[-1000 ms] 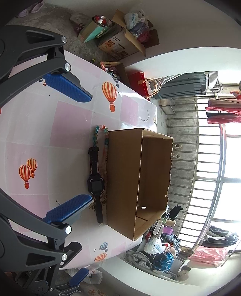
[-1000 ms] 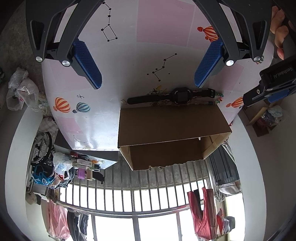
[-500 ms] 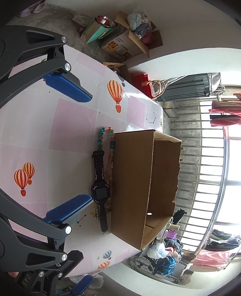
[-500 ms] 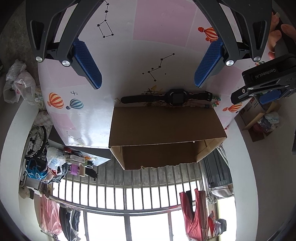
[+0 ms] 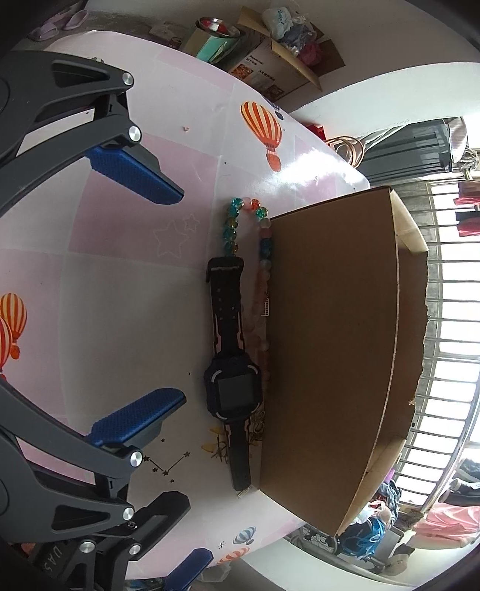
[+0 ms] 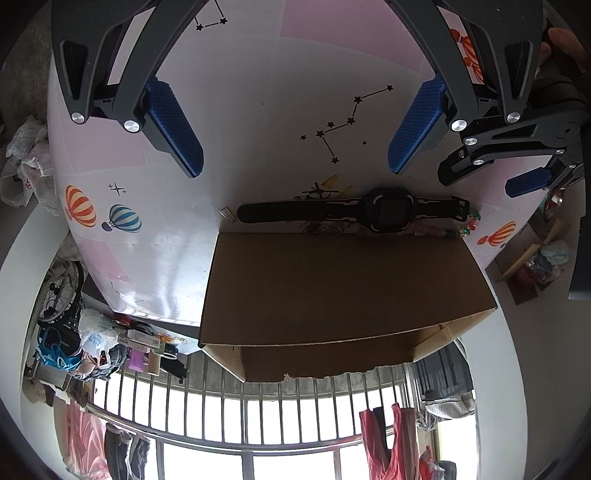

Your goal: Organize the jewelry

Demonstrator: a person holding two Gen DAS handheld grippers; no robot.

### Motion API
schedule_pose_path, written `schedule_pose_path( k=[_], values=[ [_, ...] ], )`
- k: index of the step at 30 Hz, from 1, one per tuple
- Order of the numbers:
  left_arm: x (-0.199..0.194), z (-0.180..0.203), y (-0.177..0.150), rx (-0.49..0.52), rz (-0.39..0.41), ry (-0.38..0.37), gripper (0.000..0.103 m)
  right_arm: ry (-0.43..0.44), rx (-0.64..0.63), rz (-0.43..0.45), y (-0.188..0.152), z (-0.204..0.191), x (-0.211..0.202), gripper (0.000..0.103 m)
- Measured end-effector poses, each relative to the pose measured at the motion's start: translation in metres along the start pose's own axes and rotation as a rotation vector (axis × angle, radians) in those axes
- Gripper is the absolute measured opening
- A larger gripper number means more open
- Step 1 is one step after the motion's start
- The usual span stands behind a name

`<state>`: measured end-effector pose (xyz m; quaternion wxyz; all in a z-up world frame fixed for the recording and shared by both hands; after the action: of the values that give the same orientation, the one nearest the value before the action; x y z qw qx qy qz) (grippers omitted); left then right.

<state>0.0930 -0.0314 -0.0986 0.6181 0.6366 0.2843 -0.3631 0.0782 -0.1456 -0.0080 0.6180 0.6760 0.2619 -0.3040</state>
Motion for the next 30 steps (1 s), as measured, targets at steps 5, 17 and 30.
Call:
schedule_pose_path(
  k=[5, 17, 30],
  values=[
    [0.015, 0.004, 0.001, 0.008, -0.032, 0.006, 0.096, 0.016, 0.001, -0.025, 0.000, 0.004, 0.013, 0.098],
    [0.028, 0.003, 0.002, 0.011, -0.051, 0.002, 0.096, 0.001, -0.022, -0.100, 0.003, 0.000, 0.030, 0.098],
    [0.037, -0.001, 0.019, 0.018, -0.049, -0.001, 0.096, 0.002, -0.034, -0.104, 0.003, -0.001, 0.032, 0.098]
  ],
)
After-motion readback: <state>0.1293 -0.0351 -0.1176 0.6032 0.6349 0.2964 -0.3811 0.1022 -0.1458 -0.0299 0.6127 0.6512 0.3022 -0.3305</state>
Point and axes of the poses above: each gripper's, at about its wrist camera, not at the fingertips, and x roughly the way its jaws point, z to its right, y to its top, the point moved 2 cm from there along x, roughly the way its jaws point, and after that the axes turned 3 degrees about -z, right-handed, at the moved point
